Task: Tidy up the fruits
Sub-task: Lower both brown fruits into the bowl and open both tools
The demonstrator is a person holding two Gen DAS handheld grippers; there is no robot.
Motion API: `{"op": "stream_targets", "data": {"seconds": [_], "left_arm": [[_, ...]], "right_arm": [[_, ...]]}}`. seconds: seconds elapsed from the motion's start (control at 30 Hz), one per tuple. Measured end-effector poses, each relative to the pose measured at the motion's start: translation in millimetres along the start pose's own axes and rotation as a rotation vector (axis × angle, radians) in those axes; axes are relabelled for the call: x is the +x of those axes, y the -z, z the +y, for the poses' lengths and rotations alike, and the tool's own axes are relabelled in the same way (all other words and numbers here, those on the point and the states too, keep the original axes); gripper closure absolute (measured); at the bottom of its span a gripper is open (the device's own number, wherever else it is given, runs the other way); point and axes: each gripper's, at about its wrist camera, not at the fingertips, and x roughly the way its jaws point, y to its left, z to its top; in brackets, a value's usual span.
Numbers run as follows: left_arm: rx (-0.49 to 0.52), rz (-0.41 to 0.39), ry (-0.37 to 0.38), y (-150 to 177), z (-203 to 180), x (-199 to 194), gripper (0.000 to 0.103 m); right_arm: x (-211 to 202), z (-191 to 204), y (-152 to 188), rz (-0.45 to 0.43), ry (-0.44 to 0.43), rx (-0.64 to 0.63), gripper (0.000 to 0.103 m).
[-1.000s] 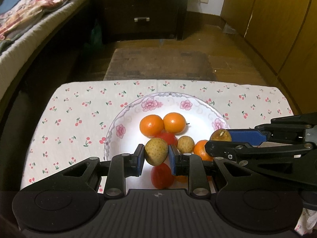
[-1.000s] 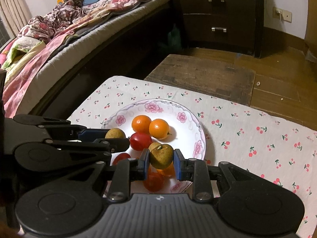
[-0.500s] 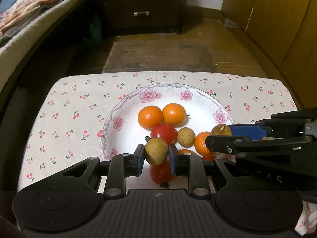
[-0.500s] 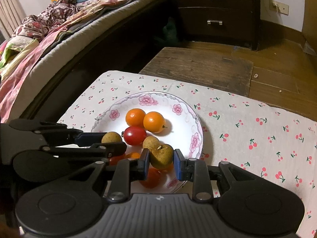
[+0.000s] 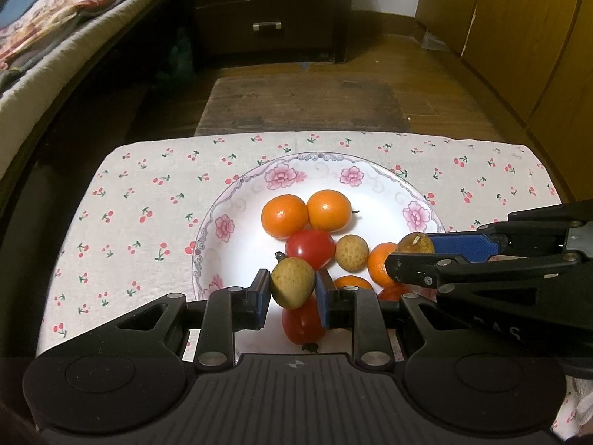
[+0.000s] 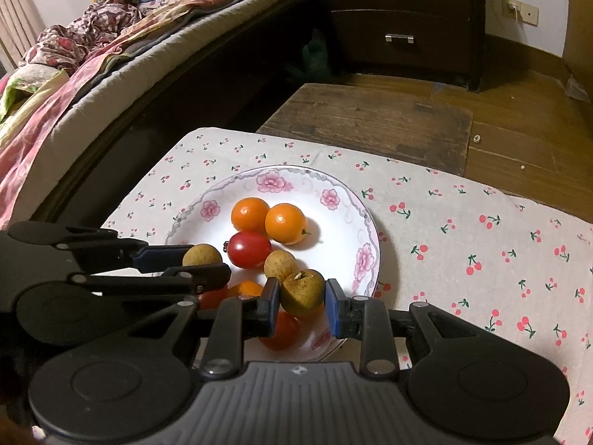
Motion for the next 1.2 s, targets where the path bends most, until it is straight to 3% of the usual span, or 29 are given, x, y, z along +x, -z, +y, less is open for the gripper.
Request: {"op": "stream_targets", "data": {"seconds": [0.93, 1.2], "left_arm": [[-0.015, -0.024, -0.013, 1.9, 3.7, -13.7, 0.057], [-0.030, -0.051, -0.029, 3.0, 6.3, -24.6, 0.046]], "right_arm": [[-8.7, -2.0, 2.0, -0.015, -0.008, 0.025, 0.064], [-19.3, -0.4, 2.6, -0.041, -0.009, 0.024, 0.063]]}}
